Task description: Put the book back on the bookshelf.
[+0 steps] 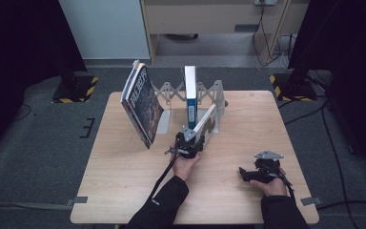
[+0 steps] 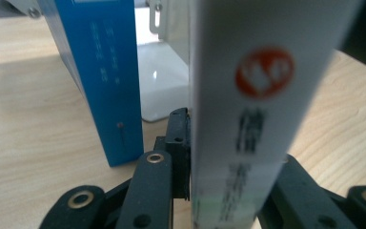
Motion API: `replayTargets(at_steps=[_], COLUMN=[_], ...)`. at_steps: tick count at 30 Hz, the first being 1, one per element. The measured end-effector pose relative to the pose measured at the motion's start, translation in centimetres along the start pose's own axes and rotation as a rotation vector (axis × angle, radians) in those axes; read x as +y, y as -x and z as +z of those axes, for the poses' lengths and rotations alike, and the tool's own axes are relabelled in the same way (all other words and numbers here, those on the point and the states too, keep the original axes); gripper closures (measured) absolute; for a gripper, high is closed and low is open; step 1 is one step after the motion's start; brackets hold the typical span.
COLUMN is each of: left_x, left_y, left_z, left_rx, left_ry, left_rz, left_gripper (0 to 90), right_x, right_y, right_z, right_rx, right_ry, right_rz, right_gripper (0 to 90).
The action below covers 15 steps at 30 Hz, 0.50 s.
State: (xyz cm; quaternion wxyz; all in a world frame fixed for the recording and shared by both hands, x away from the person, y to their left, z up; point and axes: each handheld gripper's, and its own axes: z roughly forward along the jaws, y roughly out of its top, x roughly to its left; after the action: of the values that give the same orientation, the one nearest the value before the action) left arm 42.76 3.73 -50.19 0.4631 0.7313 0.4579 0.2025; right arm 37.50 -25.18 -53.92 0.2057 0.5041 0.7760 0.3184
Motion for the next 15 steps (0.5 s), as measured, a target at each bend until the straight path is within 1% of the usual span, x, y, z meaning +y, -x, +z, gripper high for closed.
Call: replayTargets(at_steps=[7, 10, 15], left_x=[-0.8, -0.9, -0.9], left_y=[0.2, 0.4, 0.5], left_z=[0.4, 0.7, 1.1], left_rx=[0.002, 0.002, -0.005], left_ry=[-0.016, -0.003, 0.009], left_rz=[0.021, 0.019, 0.036], left_gripper=[72.9, 72.9, 72.6], right_x=[0.0, 0.0, 0.0], right_y=[0.0, 0.0, 0.0], right_z=[0.0, 0.0, 0.0], right_rx=[-0.001, -0.001, -0.002], right_ry=[0.001, 0.0, 0.0], right_rz=[0.0, 0.001, 0.001], right_gripper=[0.2, 0.2, 0.2])
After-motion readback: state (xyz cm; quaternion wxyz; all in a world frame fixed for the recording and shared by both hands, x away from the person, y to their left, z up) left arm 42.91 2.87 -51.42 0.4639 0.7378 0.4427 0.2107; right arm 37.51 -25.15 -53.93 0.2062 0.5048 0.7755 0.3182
